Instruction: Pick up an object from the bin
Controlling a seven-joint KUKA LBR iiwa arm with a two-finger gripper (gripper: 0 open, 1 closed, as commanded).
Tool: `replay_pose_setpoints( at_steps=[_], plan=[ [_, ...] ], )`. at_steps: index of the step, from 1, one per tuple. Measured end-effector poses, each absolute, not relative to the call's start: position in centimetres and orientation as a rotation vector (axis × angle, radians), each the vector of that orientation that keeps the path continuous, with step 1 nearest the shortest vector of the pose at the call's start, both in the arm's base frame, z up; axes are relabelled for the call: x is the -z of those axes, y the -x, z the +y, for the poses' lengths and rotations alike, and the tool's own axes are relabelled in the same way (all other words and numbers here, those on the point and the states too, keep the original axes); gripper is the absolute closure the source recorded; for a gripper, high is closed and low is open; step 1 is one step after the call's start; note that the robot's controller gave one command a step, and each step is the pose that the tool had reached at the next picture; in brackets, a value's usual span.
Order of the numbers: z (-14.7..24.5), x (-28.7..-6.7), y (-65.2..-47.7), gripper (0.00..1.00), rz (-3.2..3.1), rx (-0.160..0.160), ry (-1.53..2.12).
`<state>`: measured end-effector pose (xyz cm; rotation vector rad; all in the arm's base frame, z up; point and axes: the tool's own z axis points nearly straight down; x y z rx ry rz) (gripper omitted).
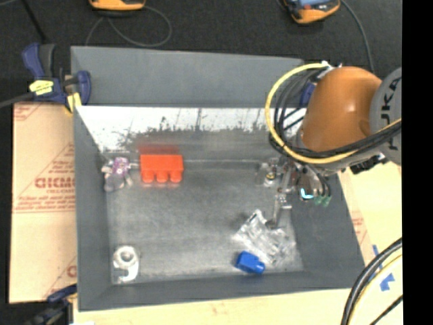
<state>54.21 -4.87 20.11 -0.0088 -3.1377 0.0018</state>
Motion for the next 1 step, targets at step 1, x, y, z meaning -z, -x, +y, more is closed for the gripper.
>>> replay_pose_setpoints(
  at_steps=[1],
  plan=[
    [-6.58,-6.93,-55.58,0.00,-3.055,-0.002,-0.735]
  ],
)
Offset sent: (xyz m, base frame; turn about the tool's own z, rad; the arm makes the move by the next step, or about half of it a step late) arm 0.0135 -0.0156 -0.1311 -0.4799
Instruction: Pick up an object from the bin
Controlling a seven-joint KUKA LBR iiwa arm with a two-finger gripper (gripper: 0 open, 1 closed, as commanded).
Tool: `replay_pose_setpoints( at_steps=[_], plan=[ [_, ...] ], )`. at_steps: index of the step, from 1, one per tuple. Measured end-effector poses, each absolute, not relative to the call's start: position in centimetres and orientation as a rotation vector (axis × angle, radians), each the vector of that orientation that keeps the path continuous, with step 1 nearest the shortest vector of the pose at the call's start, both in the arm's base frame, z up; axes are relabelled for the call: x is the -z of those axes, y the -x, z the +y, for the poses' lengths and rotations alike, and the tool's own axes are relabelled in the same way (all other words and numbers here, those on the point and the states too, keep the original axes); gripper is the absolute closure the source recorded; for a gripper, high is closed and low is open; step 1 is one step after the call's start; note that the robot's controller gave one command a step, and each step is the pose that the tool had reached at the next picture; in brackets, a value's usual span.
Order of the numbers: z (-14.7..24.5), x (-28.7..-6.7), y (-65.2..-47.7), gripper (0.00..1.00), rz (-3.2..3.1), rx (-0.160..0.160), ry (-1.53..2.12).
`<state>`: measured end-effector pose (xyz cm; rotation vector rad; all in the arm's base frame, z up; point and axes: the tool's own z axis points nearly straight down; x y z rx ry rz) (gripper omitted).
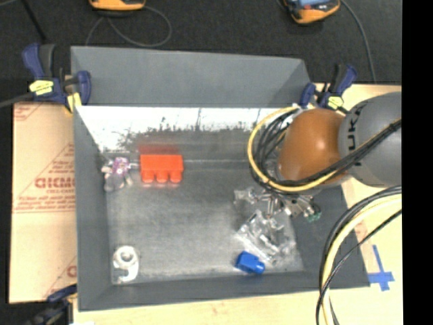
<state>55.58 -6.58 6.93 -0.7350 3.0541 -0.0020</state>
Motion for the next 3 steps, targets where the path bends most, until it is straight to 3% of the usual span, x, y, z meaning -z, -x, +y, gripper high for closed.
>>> replay_pose_setpoints(
  at_steps=[1,2,3],
  plan=[
    [-10.8,-10.3,-51.3,0.00,3.114,0.005,0.306],
    [-12.3,-10.1,-51.2,0.00,3.127,0.001,-0.193],
    [-11.9,-7.5,-51.8,0.00,3.119,0.007,-0.136]
  ],
)
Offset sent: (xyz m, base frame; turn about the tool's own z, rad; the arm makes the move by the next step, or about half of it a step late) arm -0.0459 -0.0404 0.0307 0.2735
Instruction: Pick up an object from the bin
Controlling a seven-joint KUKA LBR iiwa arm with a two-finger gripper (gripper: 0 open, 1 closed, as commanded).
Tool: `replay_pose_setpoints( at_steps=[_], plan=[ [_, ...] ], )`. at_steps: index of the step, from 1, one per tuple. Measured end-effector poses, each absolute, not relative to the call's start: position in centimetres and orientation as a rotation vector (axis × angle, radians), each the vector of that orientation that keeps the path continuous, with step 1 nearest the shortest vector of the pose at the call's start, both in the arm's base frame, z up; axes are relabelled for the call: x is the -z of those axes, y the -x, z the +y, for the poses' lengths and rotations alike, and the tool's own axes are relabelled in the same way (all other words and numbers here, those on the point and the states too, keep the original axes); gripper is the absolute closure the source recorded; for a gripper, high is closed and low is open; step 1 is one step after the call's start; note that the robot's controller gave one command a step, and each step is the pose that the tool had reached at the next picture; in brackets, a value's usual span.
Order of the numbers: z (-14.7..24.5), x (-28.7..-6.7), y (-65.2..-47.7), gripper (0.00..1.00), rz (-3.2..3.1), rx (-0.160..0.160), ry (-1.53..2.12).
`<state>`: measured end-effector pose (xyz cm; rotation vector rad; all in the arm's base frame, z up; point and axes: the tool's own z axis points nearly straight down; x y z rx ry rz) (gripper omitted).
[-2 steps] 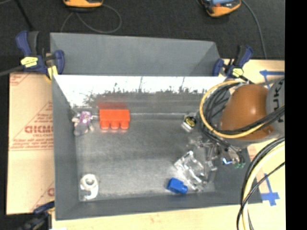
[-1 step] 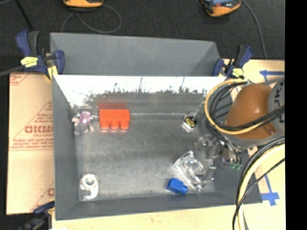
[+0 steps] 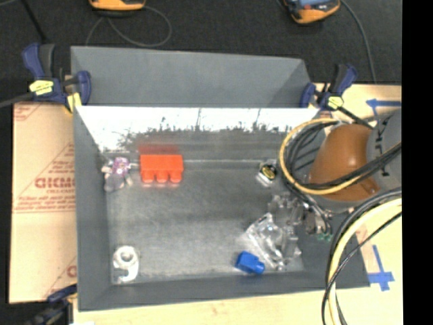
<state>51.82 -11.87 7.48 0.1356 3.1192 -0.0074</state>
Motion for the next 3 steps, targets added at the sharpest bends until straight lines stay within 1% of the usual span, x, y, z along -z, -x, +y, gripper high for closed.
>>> replay_pose_setpoints(
  at_steps=[1,2,3],
  plan=[
    [-12.0,-7.6,-52.0,0.00,3.115,0.010,-0.134],
    [-11.8,-8.0,-51.8,1.00,3.136,-0.001,-0.131],
    [-11.9,-12.2,-51.9,1.00,3.134,0.002,-0.129]
  ],
)
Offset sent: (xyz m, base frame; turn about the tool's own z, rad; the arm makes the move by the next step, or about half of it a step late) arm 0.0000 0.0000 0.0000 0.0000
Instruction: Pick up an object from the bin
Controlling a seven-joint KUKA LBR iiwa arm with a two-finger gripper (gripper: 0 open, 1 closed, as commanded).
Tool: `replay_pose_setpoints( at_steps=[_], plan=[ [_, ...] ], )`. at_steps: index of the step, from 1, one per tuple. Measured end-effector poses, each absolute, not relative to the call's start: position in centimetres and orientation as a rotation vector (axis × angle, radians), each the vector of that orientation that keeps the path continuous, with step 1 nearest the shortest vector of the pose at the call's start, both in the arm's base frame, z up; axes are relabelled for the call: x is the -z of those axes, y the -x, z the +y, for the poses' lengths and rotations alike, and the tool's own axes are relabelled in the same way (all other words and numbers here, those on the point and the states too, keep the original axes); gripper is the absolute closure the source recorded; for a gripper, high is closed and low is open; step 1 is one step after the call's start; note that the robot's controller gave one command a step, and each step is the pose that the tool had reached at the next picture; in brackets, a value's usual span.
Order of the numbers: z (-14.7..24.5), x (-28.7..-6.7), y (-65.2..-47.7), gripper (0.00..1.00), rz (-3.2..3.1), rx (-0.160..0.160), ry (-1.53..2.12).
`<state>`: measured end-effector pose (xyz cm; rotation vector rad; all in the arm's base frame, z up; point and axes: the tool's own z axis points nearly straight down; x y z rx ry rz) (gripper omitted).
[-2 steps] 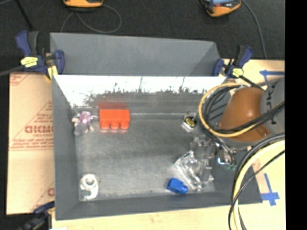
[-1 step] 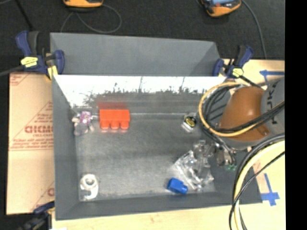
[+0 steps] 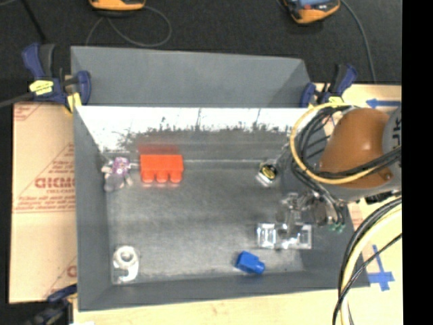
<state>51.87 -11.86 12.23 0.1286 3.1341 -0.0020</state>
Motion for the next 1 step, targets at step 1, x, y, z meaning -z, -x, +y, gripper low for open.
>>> replay_pose_setpoints(
  at_steps=[1],
  plan=[
    [-11.97,-13.65,-51.91,1.00,3.136,0.003,-0.129]
  ],
)
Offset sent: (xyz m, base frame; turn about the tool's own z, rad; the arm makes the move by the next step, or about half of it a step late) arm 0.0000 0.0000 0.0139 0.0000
